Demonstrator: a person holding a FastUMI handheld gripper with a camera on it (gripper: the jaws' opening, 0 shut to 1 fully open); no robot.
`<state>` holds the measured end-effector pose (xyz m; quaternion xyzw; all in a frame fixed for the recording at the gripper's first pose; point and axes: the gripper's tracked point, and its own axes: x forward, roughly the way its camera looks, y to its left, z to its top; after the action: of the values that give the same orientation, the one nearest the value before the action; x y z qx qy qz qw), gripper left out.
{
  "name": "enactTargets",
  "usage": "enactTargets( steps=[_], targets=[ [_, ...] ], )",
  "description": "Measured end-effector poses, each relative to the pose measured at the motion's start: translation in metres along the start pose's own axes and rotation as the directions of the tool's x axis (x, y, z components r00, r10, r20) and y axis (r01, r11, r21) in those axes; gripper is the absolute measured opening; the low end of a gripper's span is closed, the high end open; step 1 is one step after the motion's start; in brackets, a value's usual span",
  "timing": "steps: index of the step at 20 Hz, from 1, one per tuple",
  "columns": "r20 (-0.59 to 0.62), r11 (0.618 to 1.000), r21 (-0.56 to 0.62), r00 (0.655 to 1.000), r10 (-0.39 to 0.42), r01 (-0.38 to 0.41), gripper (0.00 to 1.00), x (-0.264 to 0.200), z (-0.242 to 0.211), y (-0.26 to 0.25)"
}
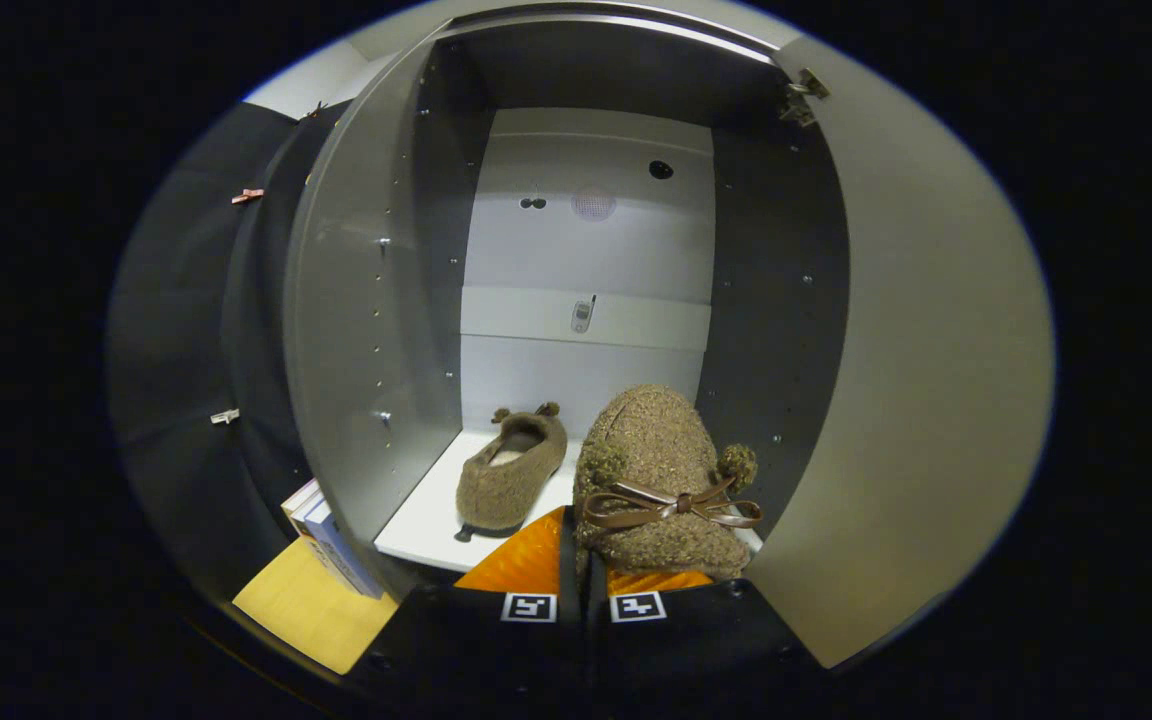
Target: Open the shoe cabinet door, grab the shoes and put them into the shoe cabinet, then close the shoe cabinet door.
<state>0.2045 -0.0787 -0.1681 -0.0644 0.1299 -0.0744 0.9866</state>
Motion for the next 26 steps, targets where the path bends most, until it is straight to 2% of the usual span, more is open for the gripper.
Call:
enactTargets(
  steps=[6, 8, 10, 16, 18, 19, 23, 25, 26],
  targets=[
    [-0.144, 1.000, -0.002, 0.990, -0.007, 0.006, 0.05, 0.080, -0.003, -0.014],
    [-0.224, 1.000, 0.011, 0.974, 0.013, -0.010, 0.05, 0.104, -0.011, -0.018],
    [-0.254, 1.000, 0.009, 0.967, 0.028, -0.027, 0.05, 0.128, -0.013, -0.019],
    [-0.405, 1.000, -0.018, 0.914, 0.013, -0.022, 0.05, 0.190, -0.052, -0.022],
    [-0.459, 0.999, -0.007, 0.888, 0.028, -0.035, 0.05, 0.198, -0.064, -0.018],
    [-0.442, 1.000, -0.011, 0.897, 0.016, -0.023, 0.05, 0.205, -0.061, -0.019],
    [-0.459, 1.000, -0.019, 0.888, 0.008, -0.019, 0.05, 0.205, -0.065, -0.022],
    [-0.477, 1.000, -0.018, 0.879, -0.010, 0.002, 0.08, 0.195, -0.066, -0.024],
    [-0.469, 1.000, -0.028, 0.883, -0.018, 0.005, 0.16, 0.189, -0.066, -0.025]
  ],
)
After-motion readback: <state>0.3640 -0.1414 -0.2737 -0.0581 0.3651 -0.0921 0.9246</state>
